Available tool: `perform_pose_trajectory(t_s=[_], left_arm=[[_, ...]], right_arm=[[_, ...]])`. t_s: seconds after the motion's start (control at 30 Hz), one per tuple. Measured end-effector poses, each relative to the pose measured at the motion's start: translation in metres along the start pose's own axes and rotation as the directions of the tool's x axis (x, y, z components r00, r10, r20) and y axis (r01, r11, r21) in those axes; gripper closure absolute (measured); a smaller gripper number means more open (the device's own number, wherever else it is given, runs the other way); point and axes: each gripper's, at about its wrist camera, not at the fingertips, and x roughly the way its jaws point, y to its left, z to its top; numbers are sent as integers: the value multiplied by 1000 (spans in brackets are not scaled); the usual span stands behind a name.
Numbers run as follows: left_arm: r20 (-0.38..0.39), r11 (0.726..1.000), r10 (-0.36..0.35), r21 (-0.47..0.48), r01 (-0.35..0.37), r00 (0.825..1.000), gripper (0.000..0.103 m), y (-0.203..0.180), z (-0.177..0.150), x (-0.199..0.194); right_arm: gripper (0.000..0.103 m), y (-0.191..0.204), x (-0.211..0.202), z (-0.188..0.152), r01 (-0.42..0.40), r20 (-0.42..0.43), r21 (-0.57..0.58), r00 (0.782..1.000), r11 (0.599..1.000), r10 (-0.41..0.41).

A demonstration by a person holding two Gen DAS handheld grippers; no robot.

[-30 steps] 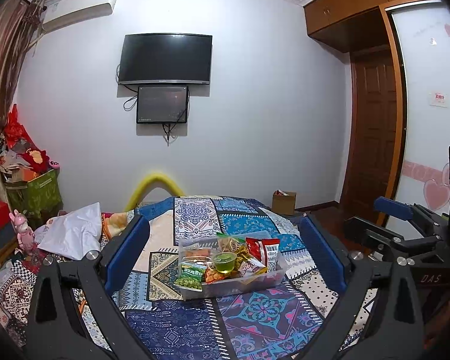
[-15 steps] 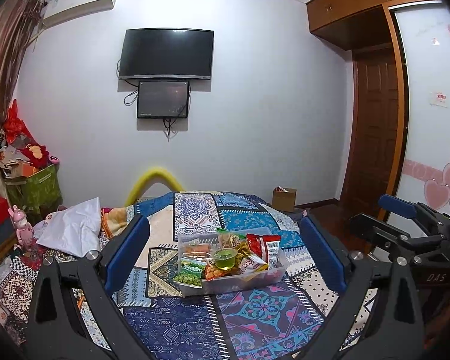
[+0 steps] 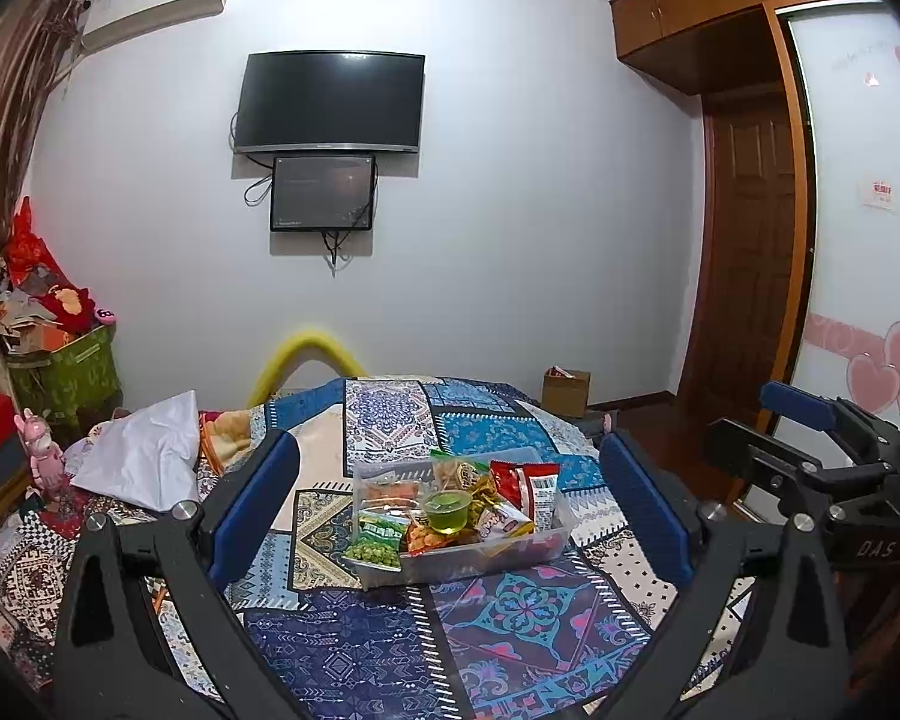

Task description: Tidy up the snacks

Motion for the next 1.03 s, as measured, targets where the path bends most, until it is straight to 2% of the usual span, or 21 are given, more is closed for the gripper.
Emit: perform_pose_trajectory(t_s=[0.67, 1.03], left_arm=[[-16, 999, -32, -4, 32, 999, 2, -1, -1, 4], [-24, 1000, -4, -1, 4, 1000, 1, -2, -4, 11]], right_arm=[[0, -2, 0, -1, 5, -4, 2, 1000, 1000, -5], [0, -6, 4, -3, 10, -13, 12, 1000, 1000, -10]])
